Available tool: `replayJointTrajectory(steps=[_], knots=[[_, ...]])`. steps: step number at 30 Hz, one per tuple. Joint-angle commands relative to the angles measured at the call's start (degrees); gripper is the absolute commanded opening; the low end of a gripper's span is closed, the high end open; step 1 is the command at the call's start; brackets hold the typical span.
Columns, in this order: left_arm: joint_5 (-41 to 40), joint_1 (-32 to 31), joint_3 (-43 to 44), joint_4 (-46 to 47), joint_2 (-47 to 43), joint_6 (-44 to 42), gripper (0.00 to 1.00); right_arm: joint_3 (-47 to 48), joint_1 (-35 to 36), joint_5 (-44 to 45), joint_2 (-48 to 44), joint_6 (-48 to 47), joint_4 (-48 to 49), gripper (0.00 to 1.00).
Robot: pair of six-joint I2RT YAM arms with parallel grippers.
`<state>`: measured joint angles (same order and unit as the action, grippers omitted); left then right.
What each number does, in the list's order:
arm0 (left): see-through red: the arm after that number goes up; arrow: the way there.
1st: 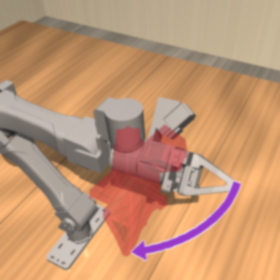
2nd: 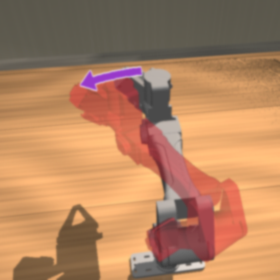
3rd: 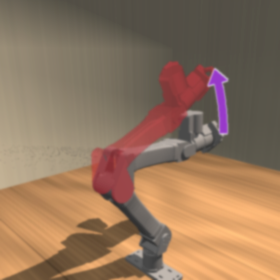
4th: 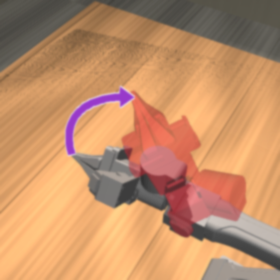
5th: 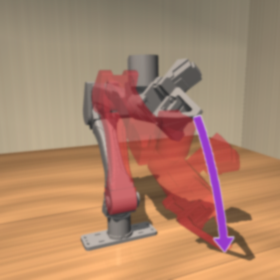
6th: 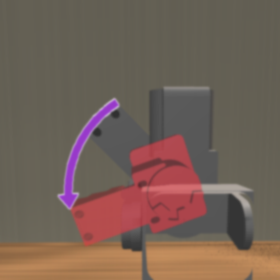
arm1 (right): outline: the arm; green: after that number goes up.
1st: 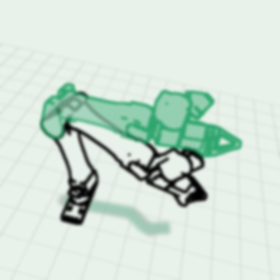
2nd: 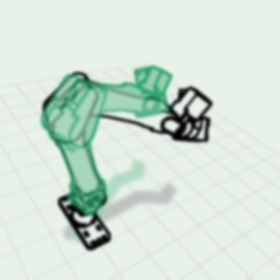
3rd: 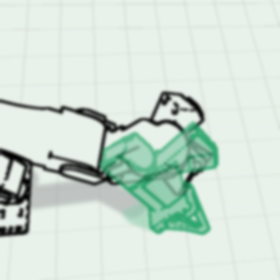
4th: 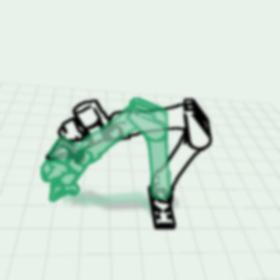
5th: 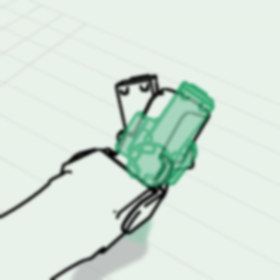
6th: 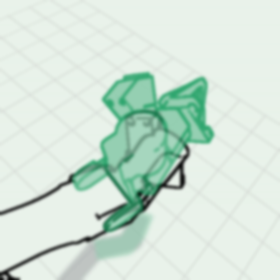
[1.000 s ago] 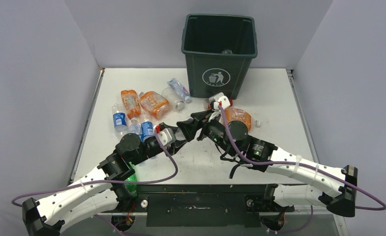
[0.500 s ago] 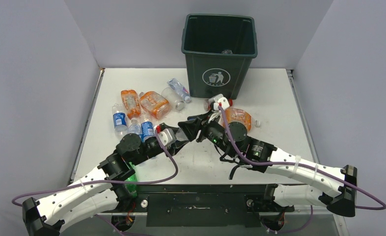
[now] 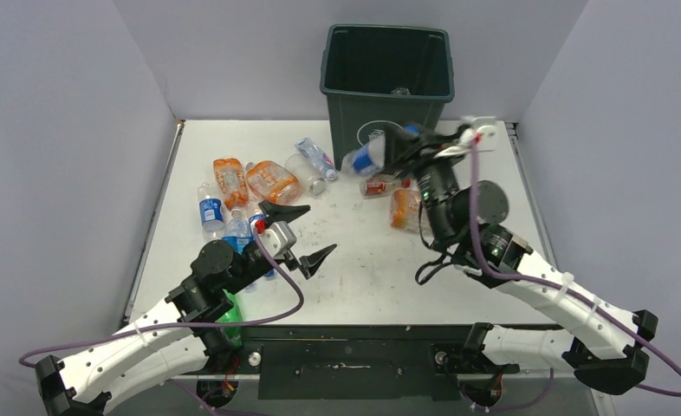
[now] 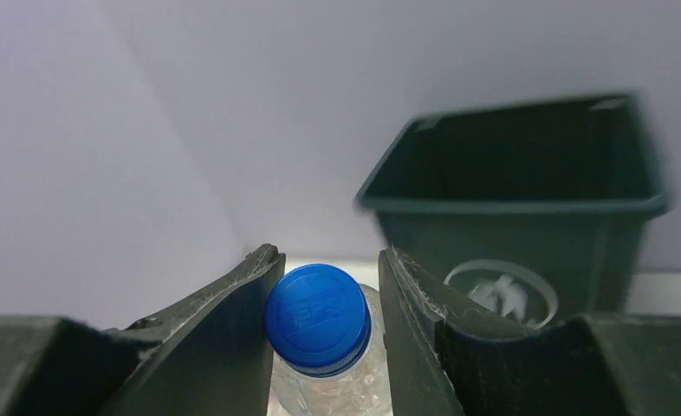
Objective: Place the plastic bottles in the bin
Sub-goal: Pick up the plastic bottle at the center of the board, then place the plastic bottle in the trash bin.
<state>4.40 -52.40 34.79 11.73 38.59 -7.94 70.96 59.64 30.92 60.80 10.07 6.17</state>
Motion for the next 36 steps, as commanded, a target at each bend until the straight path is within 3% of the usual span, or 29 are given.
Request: replayJointTrajectory(steps=[1,5,7,10,16,22,26,27,29,30,33,36], knots=[[-5.2,0.0,-1.0,4.0,-0.7,-0.3,0.96,4.8,-9.7,11.3,2.4,-9.0,20.3,0.05],[-7.8,-0.1,-1.8,4.9,-0.4,-0.8,0.96,12.6,-27.9,3.1,10.9,4.6,20.1,0.05],[-9.5,-0.1,-1.5,4.3,-0.1,-1.7,0.96,17.0,-32.4,-0.3,16.4,8.8,20.7,0.05],[-13.9,-0.1,-1.5,4.2,-0.5,-1.9,0.96,21.2,-34.1,-0.8,24.6,6.3,27.1,0.05],[-19.5,0.6,-1.9,4.5,-1.8,-3.5,0.96,38.0,-39.2,-2.1,42.8,6.1,24.3,0.05],[-14.9,2.1,-2.0,5.3,-2.0,-1.7,0.96,50.7,-41.5,-5.8,56.8,6.3,25.8,0.05],[-12.8,3.7,-1.3,5.4,-0.6,0.4,0.96,61.2,-41.9,-6.6,64.7,5.6,20.7,0.06],[-12.4,4.0,-1.0,5.2,-0.3,0.8,0.96,61.5,-42.2,-6.4,65.4,6.2,19.9,0.22],[-11.8,4.5,-0.8,5.0,0.1,1.3,0.96,62.8,-42.6,-6.9,66.4,7.5,17.7,0.68],[-11.7,4.6,-0.8,5.0,0.2,1.4,0.96,62.8,-42.6,-7.1,66.5,7.8,17.2,0.81],[-11.5,4.8,-0.9,5.3,0.2,1.7,0.96,64.4,-42.5,-8.3,66.4,8.7,14.6,0.99],[-10.7,5.1,-0.8,5.3,0.8,2.2,0.96,65.6,-42.3,-8.8,64.1,10.6,12.5,0.94]])
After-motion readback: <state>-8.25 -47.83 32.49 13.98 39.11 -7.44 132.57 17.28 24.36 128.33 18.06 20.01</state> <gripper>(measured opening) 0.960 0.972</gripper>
